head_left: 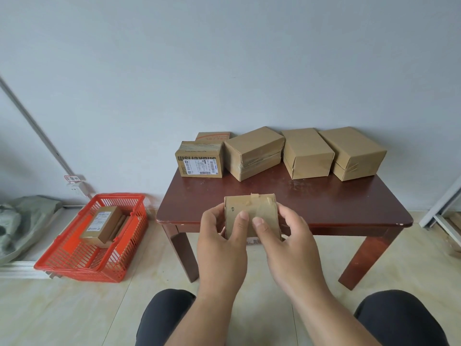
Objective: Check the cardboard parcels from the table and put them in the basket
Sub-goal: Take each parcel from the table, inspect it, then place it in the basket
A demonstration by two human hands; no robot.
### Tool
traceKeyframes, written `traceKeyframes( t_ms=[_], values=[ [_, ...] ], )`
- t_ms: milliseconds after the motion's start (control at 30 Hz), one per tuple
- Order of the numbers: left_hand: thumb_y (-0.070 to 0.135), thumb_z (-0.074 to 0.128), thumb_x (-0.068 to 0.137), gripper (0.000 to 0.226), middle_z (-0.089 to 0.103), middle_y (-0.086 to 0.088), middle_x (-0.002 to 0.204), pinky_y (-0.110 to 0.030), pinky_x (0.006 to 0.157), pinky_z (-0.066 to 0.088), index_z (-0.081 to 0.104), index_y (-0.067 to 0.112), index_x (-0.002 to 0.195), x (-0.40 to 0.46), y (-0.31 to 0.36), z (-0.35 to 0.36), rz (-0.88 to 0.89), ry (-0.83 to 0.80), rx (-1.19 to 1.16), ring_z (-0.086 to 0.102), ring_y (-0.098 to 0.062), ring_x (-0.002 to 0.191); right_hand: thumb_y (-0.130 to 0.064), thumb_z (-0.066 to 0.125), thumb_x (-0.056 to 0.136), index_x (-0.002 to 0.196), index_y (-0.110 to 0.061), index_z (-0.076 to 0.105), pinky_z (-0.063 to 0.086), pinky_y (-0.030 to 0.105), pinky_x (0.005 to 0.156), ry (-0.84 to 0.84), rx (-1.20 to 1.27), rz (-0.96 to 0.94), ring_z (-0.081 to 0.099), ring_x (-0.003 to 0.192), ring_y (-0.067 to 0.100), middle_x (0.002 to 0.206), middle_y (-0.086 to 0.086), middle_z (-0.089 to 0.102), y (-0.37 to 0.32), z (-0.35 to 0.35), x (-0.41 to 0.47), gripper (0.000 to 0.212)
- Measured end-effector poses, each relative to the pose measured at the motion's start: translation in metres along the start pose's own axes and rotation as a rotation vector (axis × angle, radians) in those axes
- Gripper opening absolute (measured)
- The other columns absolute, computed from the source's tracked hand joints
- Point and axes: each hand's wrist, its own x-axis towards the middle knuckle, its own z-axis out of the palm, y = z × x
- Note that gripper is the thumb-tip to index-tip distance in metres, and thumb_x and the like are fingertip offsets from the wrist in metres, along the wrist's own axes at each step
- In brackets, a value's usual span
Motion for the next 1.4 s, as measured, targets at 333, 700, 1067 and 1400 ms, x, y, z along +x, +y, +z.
traceKeyframes(
  t_ms=[333, 700, 1067, 1400],
  values=[
    [0.031, 0.076, 0.095, 0.030, 0.072, 0.018, 0.105, -0.014, 0.078, 0.053, 0.053, 0.033, 0.115, -0.008, -0.008, 0.002, 0.019, -0.021, 0.071, 0.069, 0.008, 0.095, -0.056, 0.077, 0.087, 0.106, -0.035, 0.061, 0.056, 0.032, 0.082, 0.088, 0.031, 0.050, 0.068, 0.099, 0.006, 0.107, -0.012, 0.070, 0.004, 0.005, 0.007, 0.032],
    [0.048, 0.063, 0.099, 0.044, 0.051, 0.021, 0.138, 0.002, 0.092, 0.039, 0.056, 0.031, 0.139, -0.001, -0.006, -0.001, 0.032, -0.038, 0.178, 0.043, 0.030, 0.115, -0.042, 0.080, 0.089, 0.105, -0.028, 0.063, 0.049, 0.009, 0.071, 0.080, 0.060, 0.045, 0.063, 0.095, -0.015, 0.101, -0.015, 0.071, 0.000, 0.005, -0.007, 0.027],
    [0.043, 0.067, 0.097, 0.035, 0.070, 0.027, 0.114, -0.026, 0.094, 0.057, 0.053, 0.047, 0.129, -0.013, -0.004, 0.003, -0.036, -0.064, -0.012, 0.066, 0.006, 0.111, -0.057, 0.073, 0.090, 0.144, -0.033, 0.059, 0.053, 0.027, 0.098, 0.060, 0.050, 0.054, 0.061, 0.118, -0.001, 0.133, -0.016, 0.063, -0.009, 0.001, 0.001, 0.061],
    [0.025, 0.071, 0.097, 0.036, 0.076, 0.021, 0.104, -0.020, 0.077, 0.057, 0.052, 0.040, 0.123, -0.008, 0.008, 0.003, -0.065, -0.029, -0.082, 0.073, 0.001, 0.092, -0.027, 0.071, 0.095, 0.114, -0.042, 0.059, 0.053, 0.028, 0.083, -0.052, 0.282, 0.173, 0.071, 0.094, -0.003, 0.103, -0.022, 0.076, -0.018, 0.002, 0.001, 0.027]
  ],
)
